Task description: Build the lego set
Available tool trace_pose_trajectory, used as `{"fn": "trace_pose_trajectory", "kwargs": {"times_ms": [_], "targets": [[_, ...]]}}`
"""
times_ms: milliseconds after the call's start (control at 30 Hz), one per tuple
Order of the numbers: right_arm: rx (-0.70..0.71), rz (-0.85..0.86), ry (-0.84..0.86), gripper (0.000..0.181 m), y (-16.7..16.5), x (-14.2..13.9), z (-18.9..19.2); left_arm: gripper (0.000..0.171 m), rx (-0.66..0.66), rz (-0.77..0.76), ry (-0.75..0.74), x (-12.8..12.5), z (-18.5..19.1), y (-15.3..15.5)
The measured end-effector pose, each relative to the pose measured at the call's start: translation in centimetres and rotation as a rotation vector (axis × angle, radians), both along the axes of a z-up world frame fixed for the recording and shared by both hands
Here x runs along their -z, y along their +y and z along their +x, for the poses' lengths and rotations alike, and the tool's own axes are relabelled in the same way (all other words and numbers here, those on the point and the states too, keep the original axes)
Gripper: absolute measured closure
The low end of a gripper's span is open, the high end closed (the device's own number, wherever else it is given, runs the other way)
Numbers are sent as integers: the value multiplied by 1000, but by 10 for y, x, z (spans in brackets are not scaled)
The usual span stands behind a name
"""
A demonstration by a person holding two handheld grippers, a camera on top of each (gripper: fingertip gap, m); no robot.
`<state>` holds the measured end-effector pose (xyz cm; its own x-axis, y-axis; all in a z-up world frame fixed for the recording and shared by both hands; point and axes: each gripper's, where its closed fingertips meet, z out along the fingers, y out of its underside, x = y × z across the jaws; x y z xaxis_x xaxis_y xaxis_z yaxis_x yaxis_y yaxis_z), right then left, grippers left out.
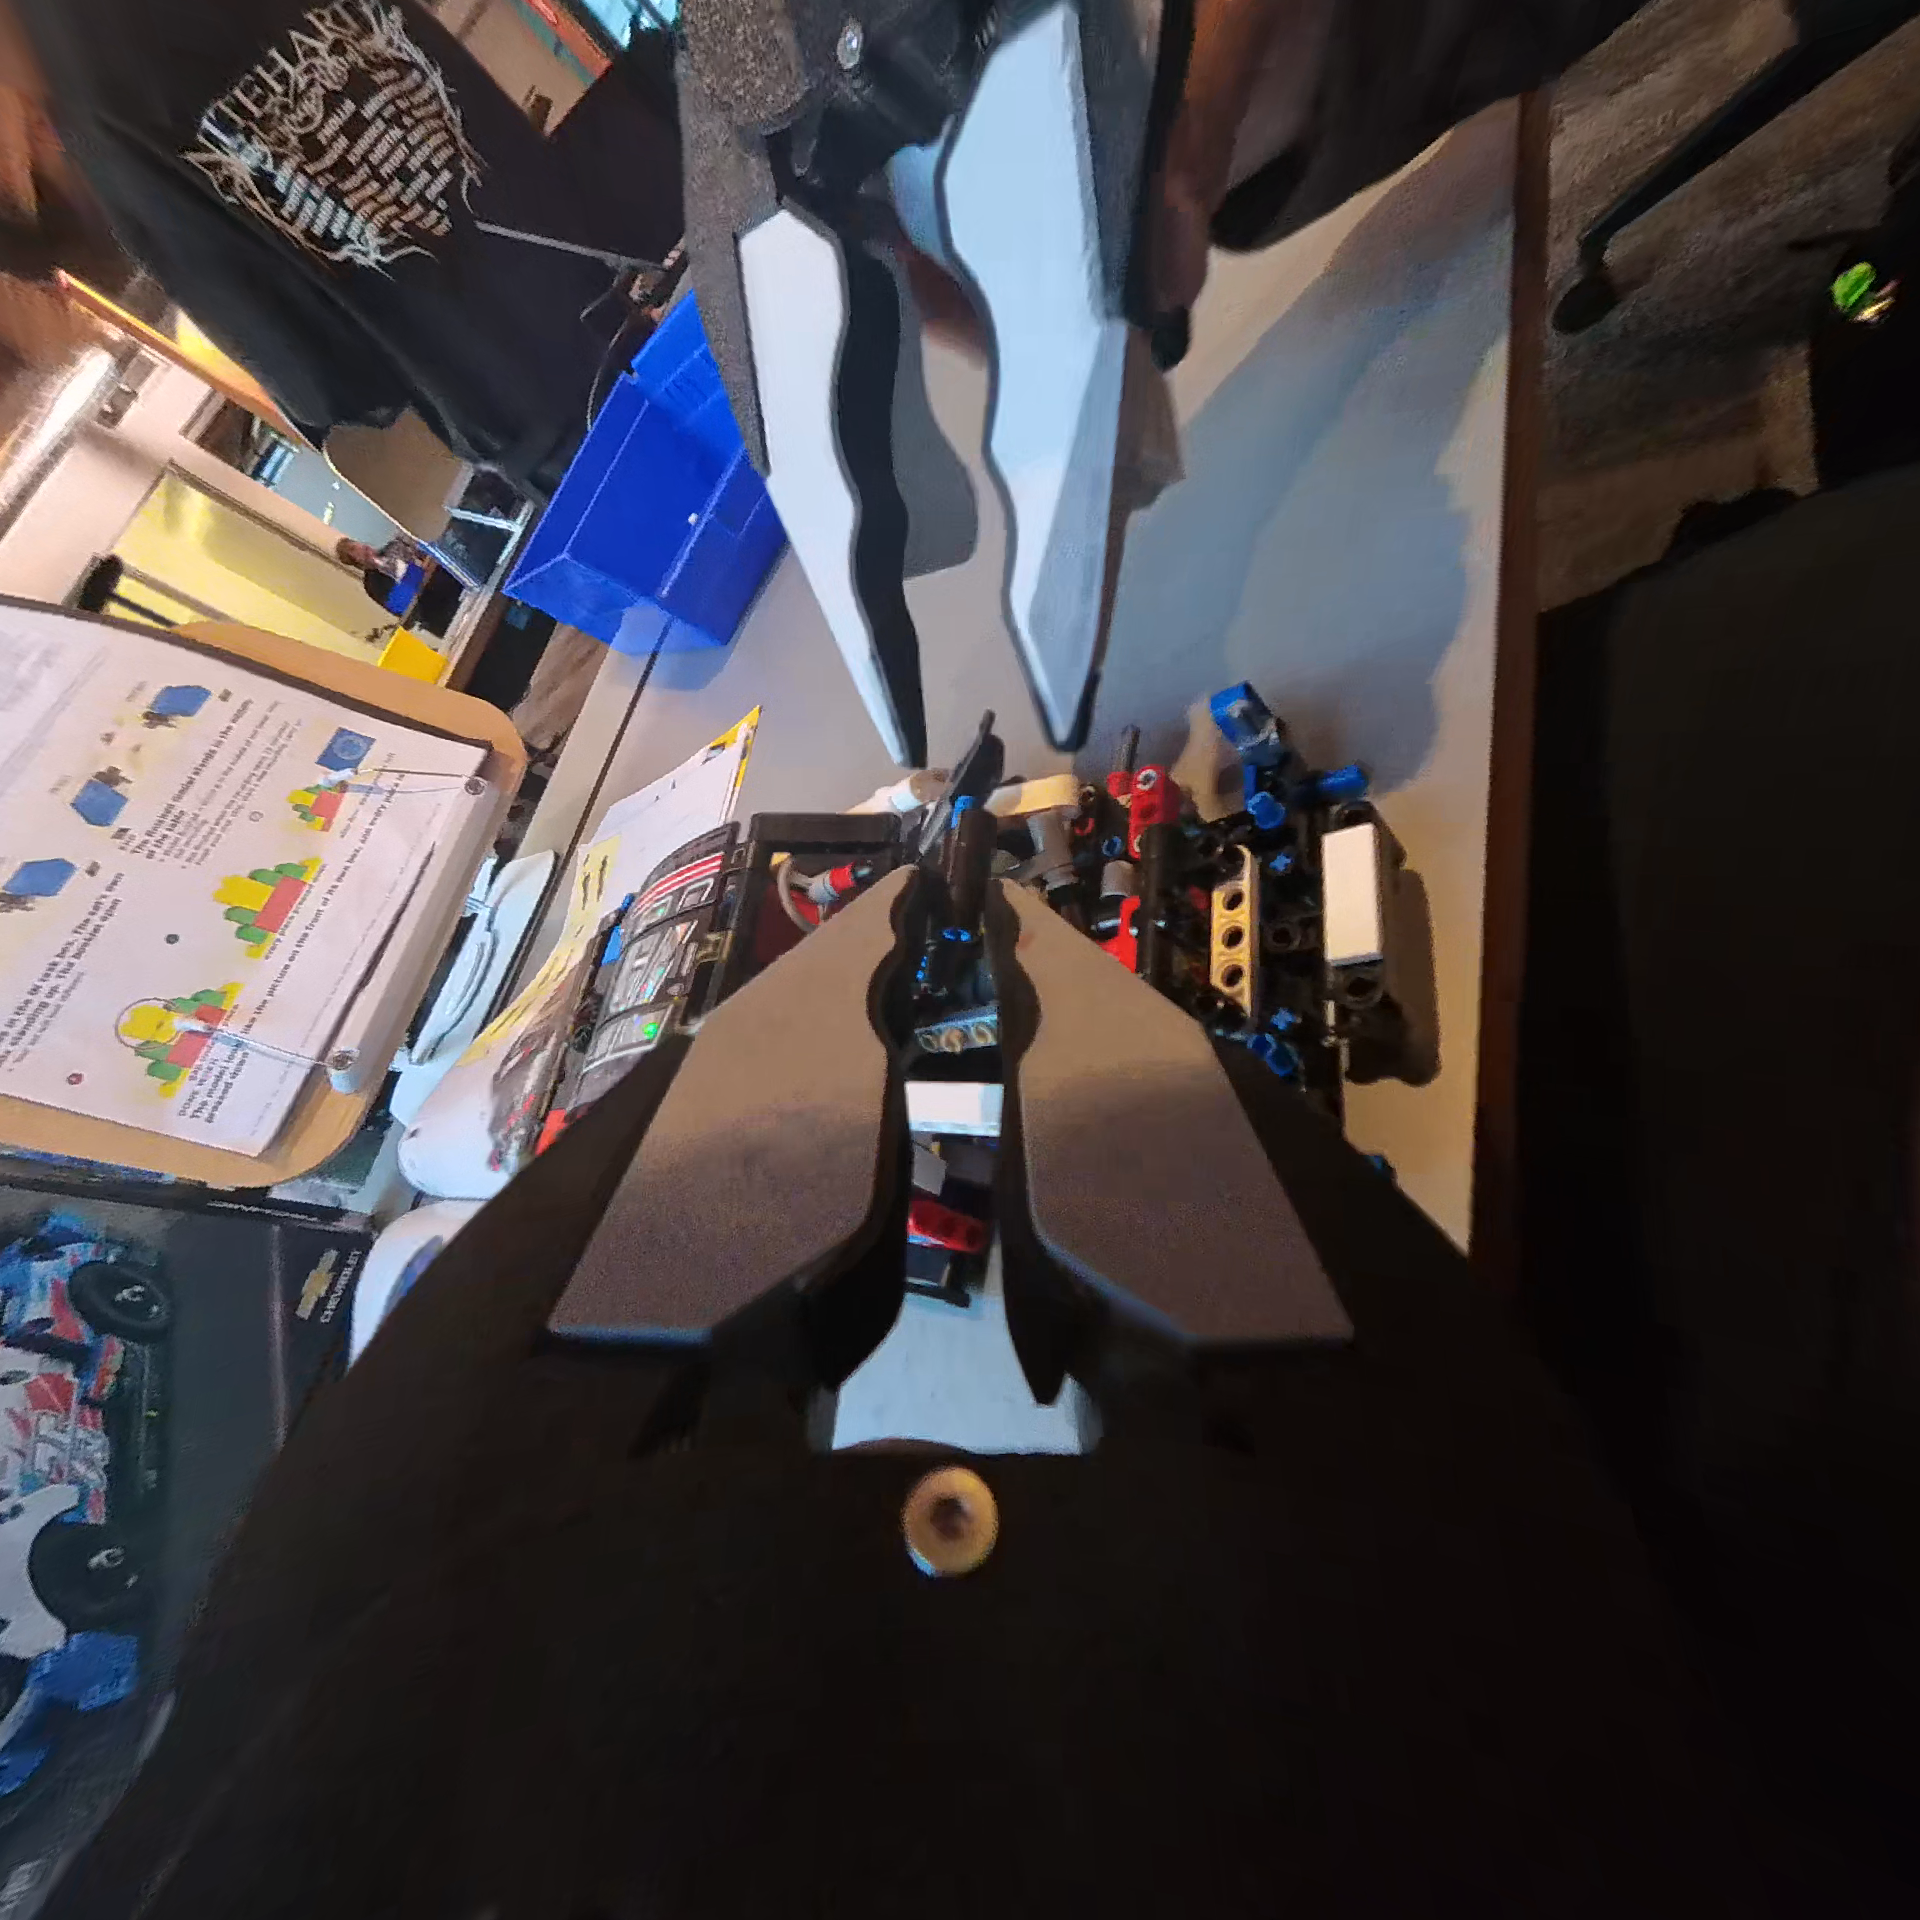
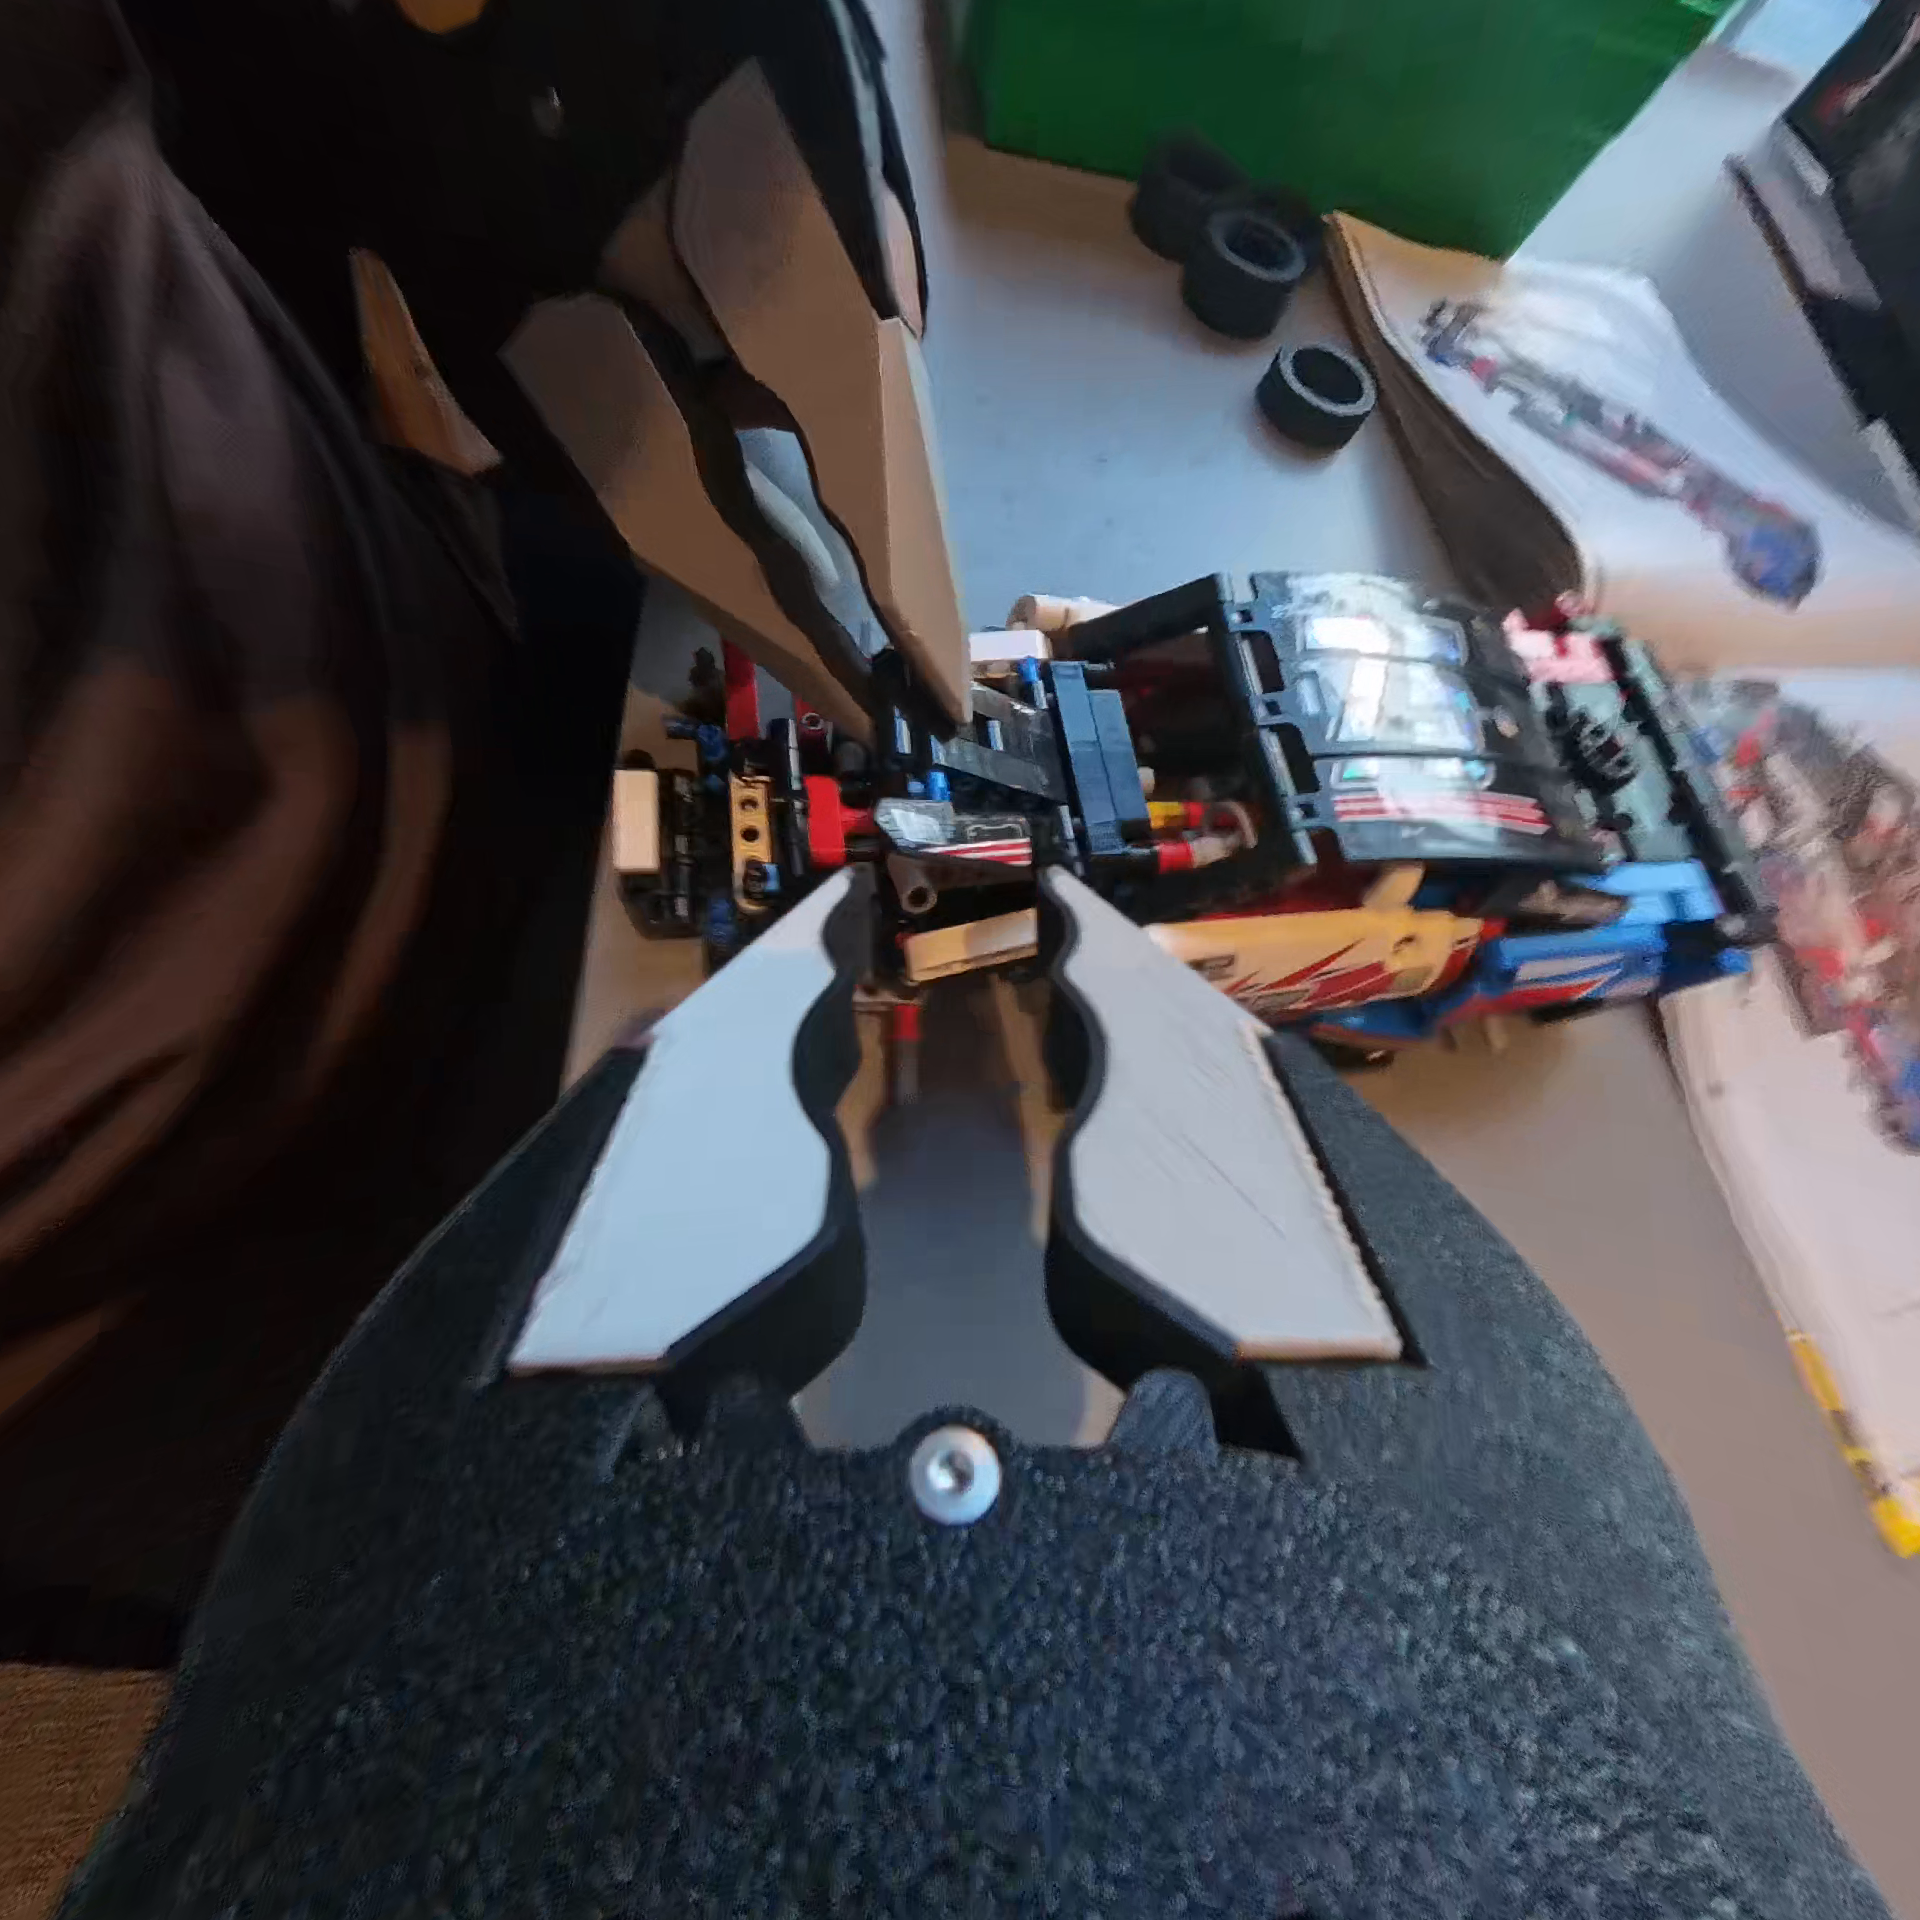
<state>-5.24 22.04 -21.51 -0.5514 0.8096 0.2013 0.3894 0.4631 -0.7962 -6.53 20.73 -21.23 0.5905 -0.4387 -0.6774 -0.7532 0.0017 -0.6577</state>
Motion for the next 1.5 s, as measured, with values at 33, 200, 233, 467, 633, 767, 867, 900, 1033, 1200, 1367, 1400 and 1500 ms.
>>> {"fn": "trace_pose_trajectory", "kwargs": {"times_ms": [33,200,233,467,633,767,867,900,1033,1200,1367,1400,1500], "targets": [[-15,54,22,156,2,1,-4,164,3,-9,-14,0,0,0],[-86,210,82,170,1,2,-8,163,-1,-23,-37,0,0,0],[-90,220,87,171,1,2,-8,163,-2,-32,-45,0,0,-1],[-132,273,101,160,-6,4,-5,162,-1,-60,-14,4,1,-1],[-134,319,127,164,-8,3,-8,163,-3,-73,-10,4,1,-1],[-107,295,129,166,-7,1,-8,163,6,-91,-12,2,0,0],[-72,235,112,167,-6,-2,-9,164,18,-82,21,0,-2,2],[-70,231,113,167,-6,-1,-9,164,23,-83,21,0,-2,2],[-62,212,93,167,-6,-1,-10,164,20,-88,13,0,-2,2],[-36,226,76,168,-3,-1,-12,165,-2,-112,40,1,-3,6],[-33,217,65,168,-4,-2,-13,165,1,-117,26,0,-3,7],[-34,212,67,168,-4,-2,-14,165,5,-120,20,0,-3,6],[-24,130,56,169,-3,-5,-16,166,12,-100,37,-3,-5,8]]}}
